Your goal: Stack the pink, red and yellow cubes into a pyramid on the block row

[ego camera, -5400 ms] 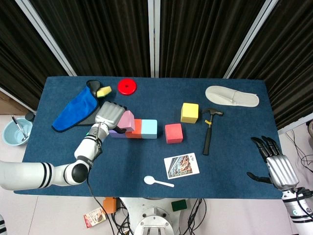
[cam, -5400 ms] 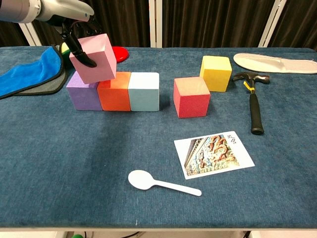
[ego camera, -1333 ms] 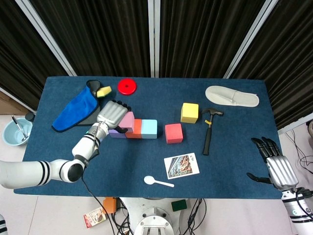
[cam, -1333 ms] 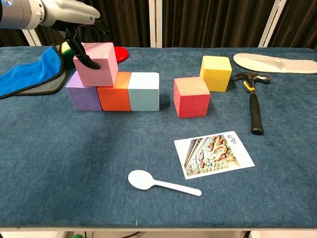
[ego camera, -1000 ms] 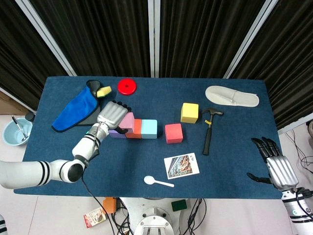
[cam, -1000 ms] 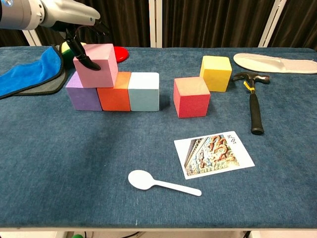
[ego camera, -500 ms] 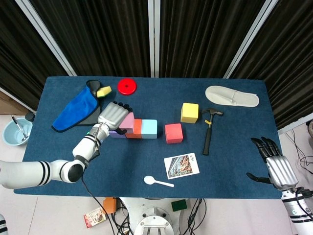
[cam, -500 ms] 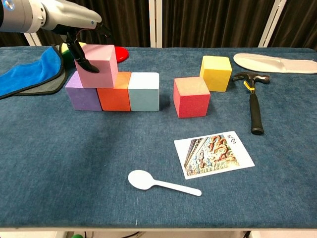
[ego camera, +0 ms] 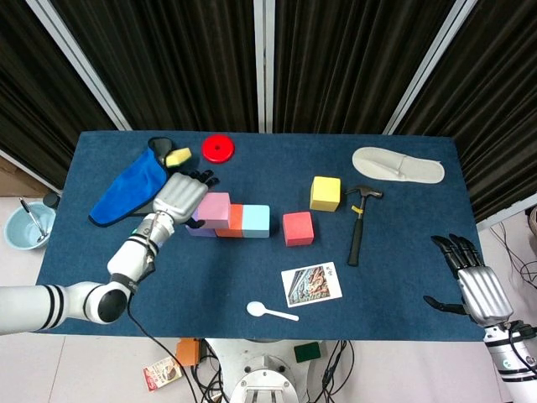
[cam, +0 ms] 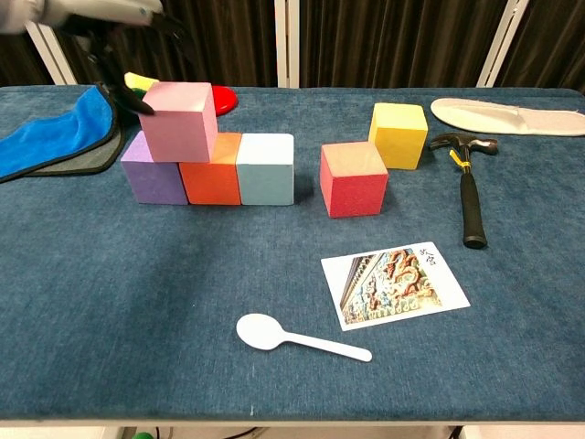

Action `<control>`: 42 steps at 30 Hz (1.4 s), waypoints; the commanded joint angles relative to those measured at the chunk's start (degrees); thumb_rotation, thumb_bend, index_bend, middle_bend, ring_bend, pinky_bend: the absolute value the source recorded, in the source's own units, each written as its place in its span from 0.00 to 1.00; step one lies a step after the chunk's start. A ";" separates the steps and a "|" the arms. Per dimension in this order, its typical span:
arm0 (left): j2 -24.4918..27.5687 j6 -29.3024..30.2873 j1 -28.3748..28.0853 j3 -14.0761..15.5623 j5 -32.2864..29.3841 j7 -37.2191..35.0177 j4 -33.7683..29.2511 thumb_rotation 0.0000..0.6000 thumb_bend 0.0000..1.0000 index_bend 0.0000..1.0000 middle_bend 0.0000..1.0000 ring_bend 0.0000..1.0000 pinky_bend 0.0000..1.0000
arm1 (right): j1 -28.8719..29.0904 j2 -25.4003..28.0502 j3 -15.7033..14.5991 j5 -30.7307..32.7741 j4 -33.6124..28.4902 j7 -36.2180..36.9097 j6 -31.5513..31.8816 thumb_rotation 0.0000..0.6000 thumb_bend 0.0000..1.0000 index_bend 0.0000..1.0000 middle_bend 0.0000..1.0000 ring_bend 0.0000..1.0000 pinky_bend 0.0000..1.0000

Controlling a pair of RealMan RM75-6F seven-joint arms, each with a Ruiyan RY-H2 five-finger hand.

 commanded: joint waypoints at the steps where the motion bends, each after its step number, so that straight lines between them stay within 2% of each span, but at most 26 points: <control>1: 3.62 4.26 5.71 0.57 4.94 -5.20 -2.82 0.92 0.17 0.17 0.11 0.18 0.25 | -0.01 0.33 -0.02 -0.26 -0.07 0.42 0.21 1.00 0.06 0.00 0.07 0.00 0.04; 6: 2.64 5.77 11.28 3.45 8.49 -8.11 -0.49 0.91 0.17 0.16 0.10 0.16 0.24 | -0.01 1.45 0.18 -0.99 -0.81 1.04 1.16 1.00 0.06 0.00 0.06 0.00 0.04; 11: -3.58 5.08 14.50 4.38 9.99 -9.53 6.10 0.91 0.17 0.16 0.09 0.14 0.23 | 0.05 2.61 0.80 -1.49 -2.27 0.44 2.30 1.00 0.06 0.00 0.06 0.00 0.04; 17: -12.38 4.39 15.38 2.63 10.12 -8.80 16.18 0.91 0.16 0.16 0.08 0.13 0.23 | 0.56 3.09 0.67 -1.94 -3.59 -0.87 1.44 1.00 0.06 0.00 0.06 0.00 0.04; 22: -16.32 3.41 15.09 0.42 9.12 -7.41 21.27 0.89 0.16 0.16 0.08 0.13 0.23 | 0.59 3.04 0.55 -1.65 -3.89 -1.22 1.03 1.00 0.06 0.00 0.06 0.00 0.04; 34: -20.39 -0.56 13.64 -2.95 8.50 -5.64 25.41 0.91 0.16 0.16 0.08 0.12 0.23 | 0.31 2.82 0.39 -1.06 -3.88 -1.39 0.87 1.00 0.06 0.00 0.06 0.00 0.04; 42: -20.84 -1.15 13.44 -3.50 7.87 -3.58 25.55 0.91 0.16 0.16 0.08 0.12 0.23 | 0.28 2.62 0.36 -0.74 -3.59 -1.15 0.63 1.00 0.06 0.00 0.06 0.00 0.04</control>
